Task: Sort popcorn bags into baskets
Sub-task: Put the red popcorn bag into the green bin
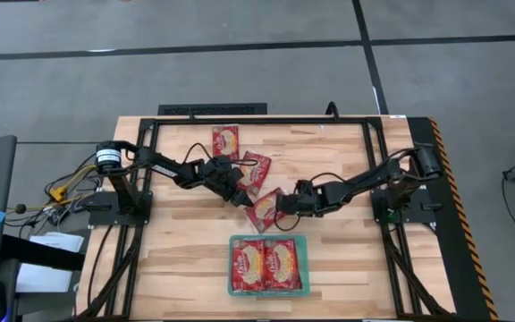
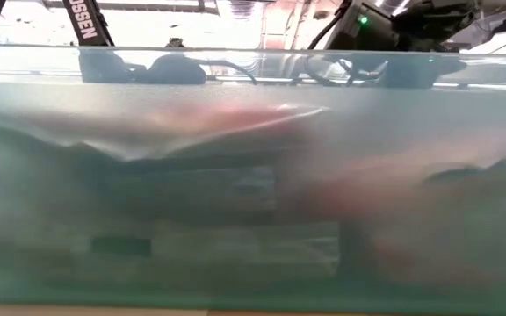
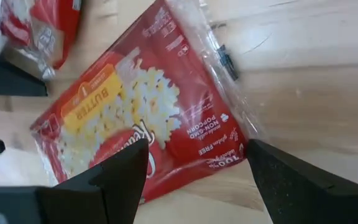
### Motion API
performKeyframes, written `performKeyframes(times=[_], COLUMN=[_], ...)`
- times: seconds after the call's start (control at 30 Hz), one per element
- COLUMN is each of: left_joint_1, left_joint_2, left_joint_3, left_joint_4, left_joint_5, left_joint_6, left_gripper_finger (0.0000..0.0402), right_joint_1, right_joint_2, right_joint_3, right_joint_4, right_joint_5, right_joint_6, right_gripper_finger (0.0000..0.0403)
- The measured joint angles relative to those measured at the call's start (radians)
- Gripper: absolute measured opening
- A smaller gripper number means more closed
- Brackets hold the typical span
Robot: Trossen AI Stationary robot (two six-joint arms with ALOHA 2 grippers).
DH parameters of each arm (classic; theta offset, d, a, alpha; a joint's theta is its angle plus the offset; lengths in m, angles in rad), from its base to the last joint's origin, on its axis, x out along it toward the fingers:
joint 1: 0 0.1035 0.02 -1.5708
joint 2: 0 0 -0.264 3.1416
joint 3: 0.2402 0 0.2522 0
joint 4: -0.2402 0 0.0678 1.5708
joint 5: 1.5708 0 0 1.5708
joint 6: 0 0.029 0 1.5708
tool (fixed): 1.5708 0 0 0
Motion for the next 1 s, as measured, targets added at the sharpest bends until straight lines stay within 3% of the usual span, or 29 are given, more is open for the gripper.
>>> performKeyframes(times=[0.13,0.43,0.6,1.0], left_joint_1=[0.0,-0.001,-0.002,-0.004], left_joint_2=[0.0,0.0,-0.001,-0.001], left_joint_3=[0.0,-0.001,-0.001,-0.002], left_joint_4=[-0.003,-0.005,-0.006,-0.005], left_joint_5=[-0.004,0.004,0.007,-0.004], left_joint_6=[0.0,0.007,0.011,0.018], left_gripper_finger=[0.0304,0.0304,0.0304,0.0304], right_joint_1=[-0.026,-0.04,0.003,0.008], right_joint_2=[0.0,-0.092,-0.111,0.069], right_joint_3=[0.0,-0.001,-0.001,0.002], right_joint_4=[-0.008,-0.082,-0.127,0.108], right_joint_5=[-0.02,0.063,0.06,0.064], right_joint_6=[-0.033,-0.067,0.025,0.08], right_gripper_finger=[0.0302,0.0302,0.0302,0.0302])
